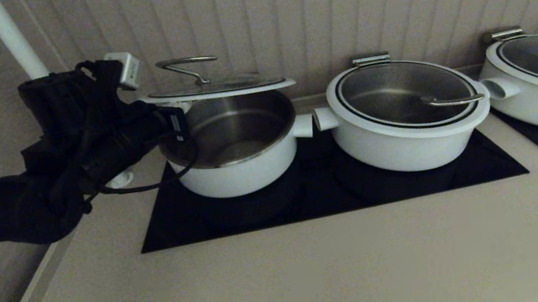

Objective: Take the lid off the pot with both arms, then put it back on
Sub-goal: Open the pot lid completely

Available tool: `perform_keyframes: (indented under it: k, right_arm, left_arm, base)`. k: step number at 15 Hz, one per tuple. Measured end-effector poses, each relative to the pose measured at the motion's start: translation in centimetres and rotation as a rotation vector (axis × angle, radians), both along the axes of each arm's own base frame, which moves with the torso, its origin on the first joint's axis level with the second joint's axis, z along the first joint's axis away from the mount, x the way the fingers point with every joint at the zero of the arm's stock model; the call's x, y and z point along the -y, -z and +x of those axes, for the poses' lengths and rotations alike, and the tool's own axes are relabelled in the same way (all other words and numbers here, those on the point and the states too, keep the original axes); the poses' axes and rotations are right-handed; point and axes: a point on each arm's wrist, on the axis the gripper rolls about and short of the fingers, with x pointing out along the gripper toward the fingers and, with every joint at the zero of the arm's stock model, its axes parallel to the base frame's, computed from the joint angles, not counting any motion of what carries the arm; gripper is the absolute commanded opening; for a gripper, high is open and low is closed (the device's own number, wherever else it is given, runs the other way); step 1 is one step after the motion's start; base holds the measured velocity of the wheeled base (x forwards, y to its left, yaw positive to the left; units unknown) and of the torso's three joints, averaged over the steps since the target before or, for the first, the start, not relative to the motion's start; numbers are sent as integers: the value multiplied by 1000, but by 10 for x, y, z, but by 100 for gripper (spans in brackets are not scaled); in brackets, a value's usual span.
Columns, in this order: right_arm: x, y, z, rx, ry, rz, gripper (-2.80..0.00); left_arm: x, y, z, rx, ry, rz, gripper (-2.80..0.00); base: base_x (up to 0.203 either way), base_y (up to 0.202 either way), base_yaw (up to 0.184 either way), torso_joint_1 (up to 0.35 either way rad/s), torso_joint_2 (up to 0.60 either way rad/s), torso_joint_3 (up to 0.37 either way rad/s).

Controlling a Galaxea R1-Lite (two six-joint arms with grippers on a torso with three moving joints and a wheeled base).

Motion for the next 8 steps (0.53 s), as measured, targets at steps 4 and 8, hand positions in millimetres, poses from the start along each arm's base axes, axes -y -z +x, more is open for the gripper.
perform_keyframes:
  k: [4,8]
  right_arm:
    - [0,0,0,0,0,0,-280]
    - [0,0,0,0,0,0,-280]
  left_arm:
    - [0,-5,-2,16,0,-4,-280]
    - [-1,-13,-3,39,-1,-10,-280]
  base:
    - [0,0,0,0,0,0]
    - [0,0,0,0,0,0]
